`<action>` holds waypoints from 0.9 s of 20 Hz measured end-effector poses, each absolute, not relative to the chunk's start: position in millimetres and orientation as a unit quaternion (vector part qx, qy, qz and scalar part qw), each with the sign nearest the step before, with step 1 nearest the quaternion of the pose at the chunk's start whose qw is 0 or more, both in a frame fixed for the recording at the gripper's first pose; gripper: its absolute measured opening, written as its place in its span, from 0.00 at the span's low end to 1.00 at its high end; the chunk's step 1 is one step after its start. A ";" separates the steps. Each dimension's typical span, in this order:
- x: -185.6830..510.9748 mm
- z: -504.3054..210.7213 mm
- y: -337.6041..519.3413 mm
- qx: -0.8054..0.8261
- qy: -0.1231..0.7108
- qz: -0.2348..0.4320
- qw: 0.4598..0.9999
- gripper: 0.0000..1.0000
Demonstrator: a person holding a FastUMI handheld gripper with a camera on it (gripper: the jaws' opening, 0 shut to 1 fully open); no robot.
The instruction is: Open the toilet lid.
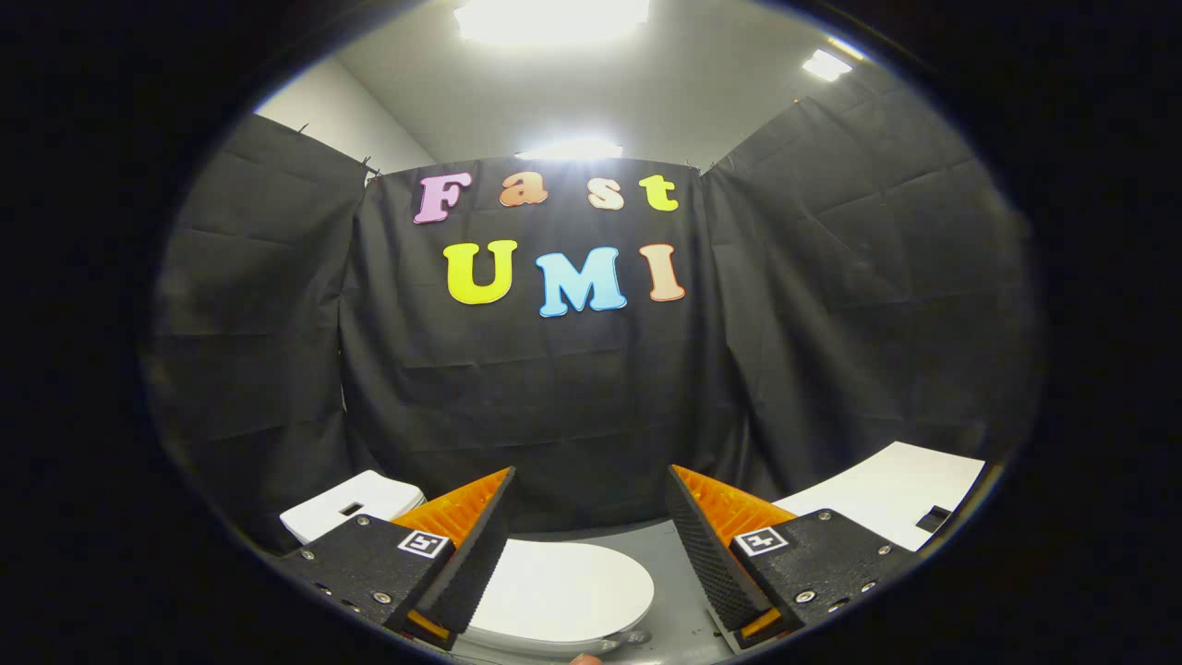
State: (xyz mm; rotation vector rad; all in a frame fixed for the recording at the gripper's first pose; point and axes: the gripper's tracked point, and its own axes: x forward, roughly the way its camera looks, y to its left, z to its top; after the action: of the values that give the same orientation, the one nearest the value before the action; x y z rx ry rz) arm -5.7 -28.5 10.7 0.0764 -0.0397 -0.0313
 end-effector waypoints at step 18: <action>6.5 -19.6 -48.3 0.086 -0.017 -0.090 0.992 0.96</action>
State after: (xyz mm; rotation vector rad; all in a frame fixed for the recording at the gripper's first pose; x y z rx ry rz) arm 6.5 -48.3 -19.6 0.1716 -0.0336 -0.1803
